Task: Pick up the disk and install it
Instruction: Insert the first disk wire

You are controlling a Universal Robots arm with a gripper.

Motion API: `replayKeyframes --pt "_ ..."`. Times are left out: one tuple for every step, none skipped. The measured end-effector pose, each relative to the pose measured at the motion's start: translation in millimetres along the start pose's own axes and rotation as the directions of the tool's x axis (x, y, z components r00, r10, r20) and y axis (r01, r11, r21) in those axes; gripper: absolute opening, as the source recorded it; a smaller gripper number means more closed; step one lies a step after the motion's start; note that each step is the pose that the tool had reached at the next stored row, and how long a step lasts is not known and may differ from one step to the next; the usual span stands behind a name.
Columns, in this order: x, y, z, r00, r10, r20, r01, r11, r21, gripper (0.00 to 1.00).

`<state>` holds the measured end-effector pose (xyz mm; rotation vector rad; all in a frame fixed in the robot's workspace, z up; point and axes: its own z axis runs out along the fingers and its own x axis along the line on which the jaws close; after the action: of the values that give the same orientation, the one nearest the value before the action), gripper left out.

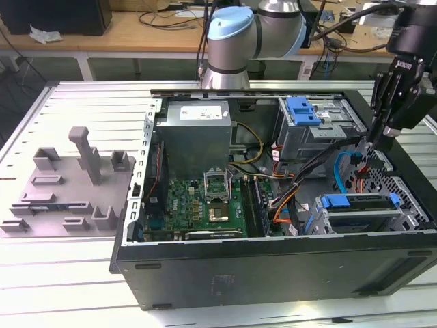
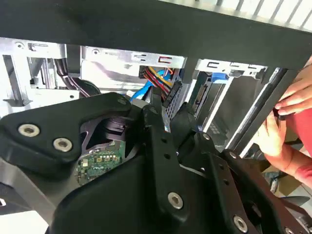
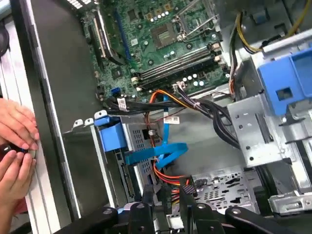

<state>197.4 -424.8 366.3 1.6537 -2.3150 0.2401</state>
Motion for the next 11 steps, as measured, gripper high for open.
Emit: replayKeyframes --pt "-8.5 -10.2 7.2 0.9984 -0.043 -0.0361 0.042 0.9986 -0.0323 0.35" --pt "-8.5 -10.3 7.3 0.9984 -0.044 -0.0360 0.042 0.9986 -0.0322 0.35" --pt "-8.6 -10.3 7.3 0.9984 -0.044 -0.0360 0.043 0.9986 -0.0324 0.35" --pt "-8.6 -10.4 7.3 0.9984 -0.044 -0.0360 0.043 0.9986 -0.0323 0.35" --pt "-8.8 -10.7 7.4 0.9984 -0.044 -0.0359 0.043 0.9985 -0.0324 0.35" --pt "-8.8 -11.0 7.4 0.9984 -0.044 -0.0358 0.043 0.9985 -0.0324 0.35" --pt "-8.8 -11.1 7.4 0.9984 -0.044 -0.0358 0.043 0.9985 -0.0325 0.35" --pt "-8.9 -11.3 7.5 0.9984 -0.044 -0.0358 0.043 0.9986 -0.0325 0.35" --pt "-8.9 -11.4 7.7 0.9984 -0.044 -0.0360 0.043 0.9986 -0.0324 0.35" --pt "-8.9 -11.5 8.1 0.9984 -0.044 -0.0360 0.043 0.9986 -0.0324 0.35" --pt "-9.0 -11.5 8.7 0.9984 -0.044 -0.0361 0.043 0.9986 -0.0324 0.35"
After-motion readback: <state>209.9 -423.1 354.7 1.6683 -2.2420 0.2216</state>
